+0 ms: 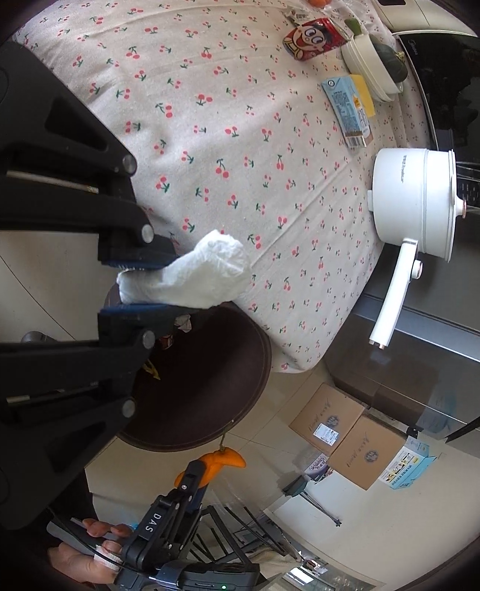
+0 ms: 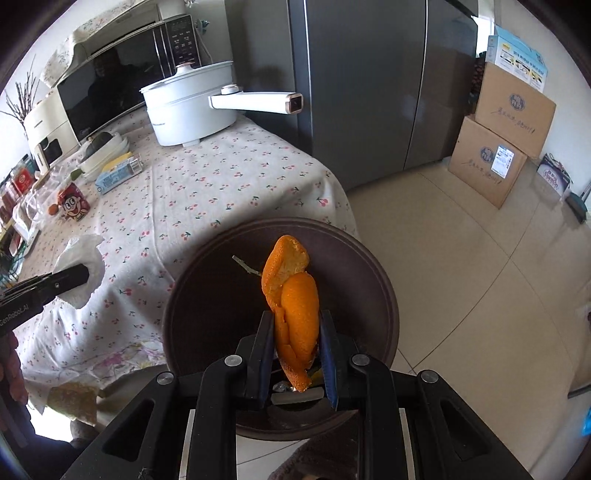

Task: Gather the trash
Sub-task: 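Carry the tissue and orange peel over the brown bin and open both grippers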

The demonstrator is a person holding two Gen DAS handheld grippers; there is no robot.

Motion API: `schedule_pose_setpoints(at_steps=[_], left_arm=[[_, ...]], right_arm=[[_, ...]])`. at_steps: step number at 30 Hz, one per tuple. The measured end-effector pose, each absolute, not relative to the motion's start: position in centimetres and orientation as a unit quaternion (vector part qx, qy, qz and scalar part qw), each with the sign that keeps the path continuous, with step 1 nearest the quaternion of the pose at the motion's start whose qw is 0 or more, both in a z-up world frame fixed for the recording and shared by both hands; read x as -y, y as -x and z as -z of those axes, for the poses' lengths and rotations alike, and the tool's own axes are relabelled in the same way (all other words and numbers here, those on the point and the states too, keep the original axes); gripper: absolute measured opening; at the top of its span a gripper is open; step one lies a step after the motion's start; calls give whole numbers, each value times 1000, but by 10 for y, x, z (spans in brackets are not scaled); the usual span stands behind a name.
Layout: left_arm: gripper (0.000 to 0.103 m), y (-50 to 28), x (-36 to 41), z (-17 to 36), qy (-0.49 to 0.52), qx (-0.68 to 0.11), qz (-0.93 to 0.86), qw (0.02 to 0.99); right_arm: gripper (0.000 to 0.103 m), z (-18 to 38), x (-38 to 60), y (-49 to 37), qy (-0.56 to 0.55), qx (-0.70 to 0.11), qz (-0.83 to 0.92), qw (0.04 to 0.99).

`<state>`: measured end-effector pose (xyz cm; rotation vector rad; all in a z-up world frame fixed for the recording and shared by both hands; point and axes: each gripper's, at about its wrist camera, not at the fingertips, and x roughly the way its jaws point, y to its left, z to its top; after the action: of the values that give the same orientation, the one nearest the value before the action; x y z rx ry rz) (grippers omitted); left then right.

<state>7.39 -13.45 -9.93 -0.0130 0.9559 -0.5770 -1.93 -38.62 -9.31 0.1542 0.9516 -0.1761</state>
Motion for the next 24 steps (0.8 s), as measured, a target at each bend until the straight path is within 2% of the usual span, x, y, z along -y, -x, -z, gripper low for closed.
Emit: schedule_pose_setpoints(at_steps=[9,11,13,21,22,24], left_arm=[[16,-69,175,112,-22,-456,296,839],[16,-67,185,114,-29,-455,302,837],[16,-65,192,117,-34,-456,308,834],[16,-59,211,120,-49,-447,334,829],[19,-58,212,119,-49,-440,340,829],[50,-58,214,118,-53,-440,347,826]], right_arm=[[27,102,400,21,-81,-462,105,877],[35,103,404,21,-96,-462,105,875],[49,102,408,22,-105,-460,110,875],[53,97,415,28,-99,-452,125,878],[55,96,416,28,-99,-449,126,879],[58,94,418,30,-102,-445,127,881]])
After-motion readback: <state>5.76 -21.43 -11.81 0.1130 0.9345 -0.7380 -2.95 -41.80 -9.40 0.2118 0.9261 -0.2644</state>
